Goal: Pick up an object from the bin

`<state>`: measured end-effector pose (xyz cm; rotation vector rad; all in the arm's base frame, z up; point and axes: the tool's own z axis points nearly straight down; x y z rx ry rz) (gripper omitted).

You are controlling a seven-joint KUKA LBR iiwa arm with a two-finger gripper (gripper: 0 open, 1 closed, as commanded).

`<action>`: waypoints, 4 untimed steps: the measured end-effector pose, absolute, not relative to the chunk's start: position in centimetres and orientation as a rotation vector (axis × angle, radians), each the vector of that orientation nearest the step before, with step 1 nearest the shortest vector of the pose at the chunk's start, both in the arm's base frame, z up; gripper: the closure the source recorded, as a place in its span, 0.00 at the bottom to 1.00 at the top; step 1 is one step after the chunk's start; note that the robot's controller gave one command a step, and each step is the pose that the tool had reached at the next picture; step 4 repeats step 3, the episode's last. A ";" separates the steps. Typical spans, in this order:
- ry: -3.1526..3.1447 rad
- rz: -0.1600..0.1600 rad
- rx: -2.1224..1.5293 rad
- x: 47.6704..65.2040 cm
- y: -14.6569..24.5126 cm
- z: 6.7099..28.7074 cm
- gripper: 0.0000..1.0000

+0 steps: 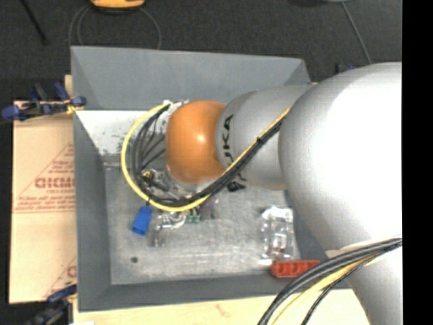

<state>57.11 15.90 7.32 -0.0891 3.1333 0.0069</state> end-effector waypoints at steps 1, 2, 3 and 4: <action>3.134 0.005 -0.093 52.9 19.1 7.5 0.00; 3.126 0.008 -0.084 53.3 19.0 7.7 1.00; 3.108 0.003 -0.360 53.6 19.4 25.1 1.00; 3.108 0.003 -0.360 53.6 19.4 25.1 1.00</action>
Offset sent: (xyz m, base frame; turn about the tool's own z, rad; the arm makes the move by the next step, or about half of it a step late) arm -0.0426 0.0307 -0.0002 0.0010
